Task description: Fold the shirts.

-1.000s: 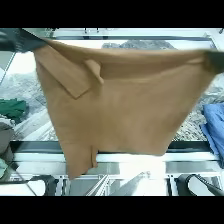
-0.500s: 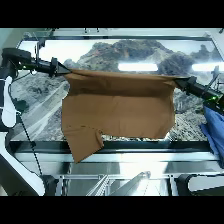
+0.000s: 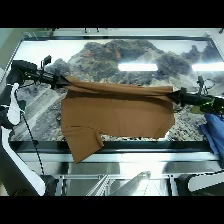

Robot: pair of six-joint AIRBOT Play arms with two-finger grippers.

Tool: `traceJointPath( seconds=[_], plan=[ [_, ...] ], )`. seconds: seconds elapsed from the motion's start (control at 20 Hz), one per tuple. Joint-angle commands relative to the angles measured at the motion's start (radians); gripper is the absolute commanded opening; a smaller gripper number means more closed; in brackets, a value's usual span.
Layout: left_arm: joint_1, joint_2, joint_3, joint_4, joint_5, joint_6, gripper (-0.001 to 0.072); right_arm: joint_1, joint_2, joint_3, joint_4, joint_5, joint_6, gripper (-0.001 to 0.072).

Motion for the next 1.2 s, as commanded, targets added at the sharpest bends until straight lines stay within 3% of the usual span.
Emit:
traceJointPath(
  seconds=[0.0,0.55,0.6,0.65,0.7,0.75,0.8,0.85,0.95,1.0,1.1,1.15],
  plan=[
    [0.001,-0.005,0.000,0.108,0.050,-0.064,0.0029,0.001,-0.032,0.001,-0.080,0.003,0.045,0.0013],
    [-0.016,-0.005,0.000,0.186,0.119,-0.127,0.0029,0.001,-0.057,0.002,-0.081,0.024,0.053,0.0017],
    [-0.016,-0.005,0.000,0.184,0.119,-0.128,0.0102,0.000,-0.055,0.002,-0.081,0.033,0.053,0.0029],
    [-0.016,-0.005,0.000,0.175,0.120,-0.129,0.0318,-0.003,-0.048,0.003,-0.081,0.041,0.053,0.0154],
    [-0.016,-0.004,0.000,0.158,0.123,-0.131,0.0469,-0.009,-0.034,0.004,-0.082,0.057,0.053,0.0262],
    [-0.008,-0.004,0.006,0.129,0.130,-0.138,0.0601,-0.016,-0.010,0.008,-0.094,0.062,0.055,0.0262],
    [0.001,-0.004,0.021,0.117,0.146,-0.162,0.0638,-0.023,0.017,0.015,-0.120,0.062,0.072,0.0263],
    [0.008,-0.004,0.044,0.095,0.177,-0.188,0.0636,-0.033,0.053,0.029,-0.171,0.065,0.109,0.0265],
    [0.026,0.030,0.044,0.072,0.232,-0.235,0.0634,-0.045,0.135,0.066,-0.308,0.080,0.199,0.0420],
    [0.032,0.068,0.013,0.077,0.231,-0.235,0.0631,-0.051,0.181,0.084,-0.383,0.080,0.244,0.0441],
    [0.047,0.167,-0.084,0.098,0.231,-0.212,0.0497,-0.062,0.278,0.111,-0.539,0.077,0.323,0.0451],
    [0.055,0.219,-0.141,0.131,0.231,-0.213,0.0499,-0.067,0.328,0.114,-0.615,0.077,0.379,0.0543]
  ],
)
